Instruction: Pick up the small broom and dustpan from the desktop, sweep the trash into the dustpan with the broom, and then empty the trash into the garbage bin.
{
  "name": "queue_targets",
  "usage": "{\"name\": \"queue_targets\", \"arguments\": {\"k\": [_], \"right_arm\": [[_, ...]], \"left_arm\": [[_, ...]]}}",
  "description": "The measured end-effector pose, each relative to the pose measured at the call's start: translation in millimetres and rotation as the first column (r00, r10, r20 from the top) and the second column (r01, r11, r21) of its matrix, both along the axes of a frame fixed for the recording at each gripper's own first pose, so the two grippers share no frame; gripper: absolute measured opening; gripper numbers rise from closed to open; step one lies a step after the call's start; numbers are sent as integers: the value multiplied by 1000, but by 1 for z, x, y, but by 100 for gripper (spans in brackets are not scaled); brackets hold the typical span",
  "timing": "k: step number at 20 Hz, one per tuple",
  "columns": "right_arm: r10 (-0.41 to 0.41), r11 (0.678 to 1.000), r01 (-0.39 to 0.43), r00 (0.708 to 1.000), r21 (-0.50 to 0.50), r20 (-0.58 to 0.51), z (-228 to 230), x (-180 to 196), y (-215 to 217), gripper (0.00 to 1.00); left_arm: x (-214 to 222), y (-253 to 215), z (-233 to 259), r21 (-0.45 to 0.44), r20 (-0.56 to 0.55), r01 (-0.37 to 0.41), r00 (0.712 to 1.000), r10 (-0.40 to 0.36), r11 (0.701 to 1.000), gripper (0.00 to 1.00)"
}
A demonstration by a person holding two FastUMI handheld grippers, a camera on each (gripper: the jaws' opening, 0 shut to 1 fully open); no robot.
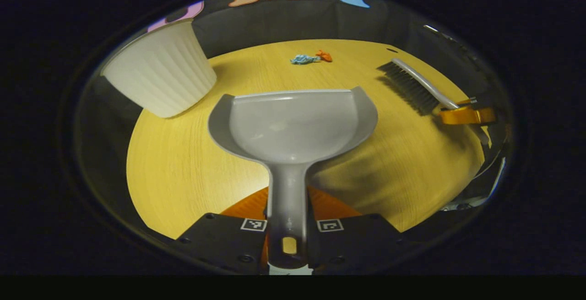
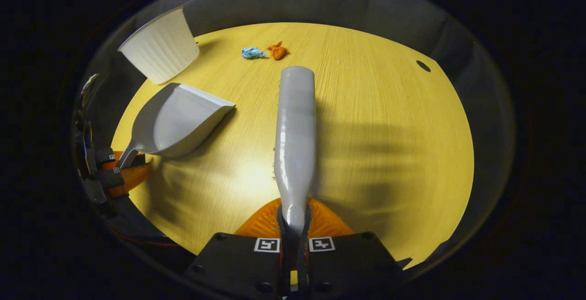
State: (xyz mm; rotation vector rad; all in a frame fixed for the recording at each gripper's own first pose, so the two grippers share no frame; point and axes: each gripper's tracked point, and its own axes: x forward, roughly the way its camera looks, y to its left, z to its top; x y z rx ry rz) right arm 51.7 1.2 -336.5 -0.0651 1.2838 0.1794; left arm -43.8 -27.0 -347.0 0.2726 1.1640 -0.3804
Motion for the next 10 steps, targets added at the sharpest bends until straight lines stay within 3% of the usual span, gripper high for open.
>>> {"name": "queue_targets", "arguments": {"k": [4,6,10], "right_arm": [[4,999,-1,998,-48,68,10,72,-12,8],[41,995,-34,996,-89,82,13,112,-13,8],[103,985,-90,991,-150,84,17,176,-6,5]], "left_arm": [[40,-12,3,-2,38,106,994,-106,994,25],[60,-20,5,11,63,182,981,-182,983,27],[82,-24,-2,30,51,254,966,-255,967,25]]}}
